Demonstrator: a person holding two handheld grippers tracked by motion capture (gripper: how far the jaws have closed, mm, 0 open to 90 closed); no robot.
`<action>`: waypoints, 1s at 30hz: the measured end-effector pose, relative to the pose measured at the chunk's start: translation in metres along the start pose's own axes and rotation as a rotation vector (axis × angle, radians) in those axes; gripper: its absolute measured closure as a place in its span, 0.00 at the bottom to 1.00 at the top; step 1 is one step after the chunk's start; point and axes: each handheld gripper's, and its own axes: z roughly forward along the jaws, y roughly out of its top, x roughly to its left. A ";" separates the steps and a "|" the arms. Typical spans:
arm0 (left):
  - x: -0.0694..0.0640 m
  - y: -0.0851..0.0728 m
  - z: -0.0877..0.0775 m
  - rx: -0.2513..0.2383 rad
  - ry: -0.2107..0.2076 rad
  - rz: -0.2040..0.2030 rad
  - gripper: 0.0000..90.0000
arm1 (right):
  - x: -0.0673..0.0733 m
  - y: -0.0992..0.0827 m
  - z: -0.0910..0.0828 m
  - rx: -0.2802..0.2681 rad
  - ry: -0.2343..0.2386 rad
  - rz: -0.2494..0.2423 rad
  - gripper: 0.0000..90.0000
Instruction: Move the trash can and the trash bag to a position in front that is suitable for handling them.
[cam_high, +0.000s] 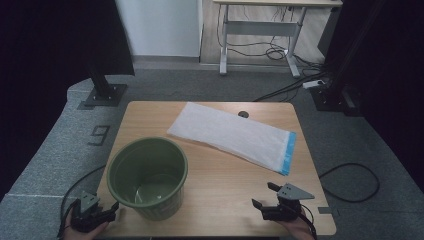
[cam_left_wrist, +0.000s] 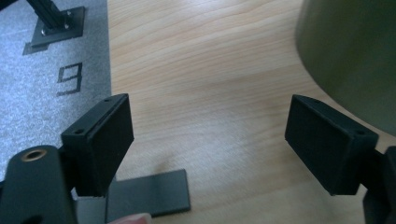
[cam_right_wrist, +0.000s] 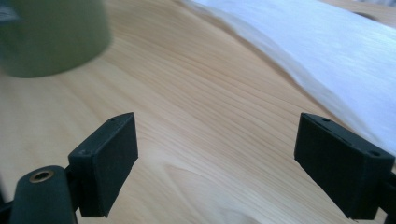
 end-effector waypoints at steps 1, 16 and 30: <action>-0.001 0.000 -0.001 -0.004 0.000 -0.001 0.17 | -0.002 -0.002 0.000 0.002 -0.024 0.006 0.14; -0.020 0.003 -0.019 -0.034 -0.299 0.180 0.16 | -0.019 -0.013 -0.010 0.009 -0.068 0.080 0.15; -0.068 0.050 0.002 -0.012 -0.427 0.315 0.16 | -0.029 -0.031 -0.020 0.062 -0.056 0.067 0.18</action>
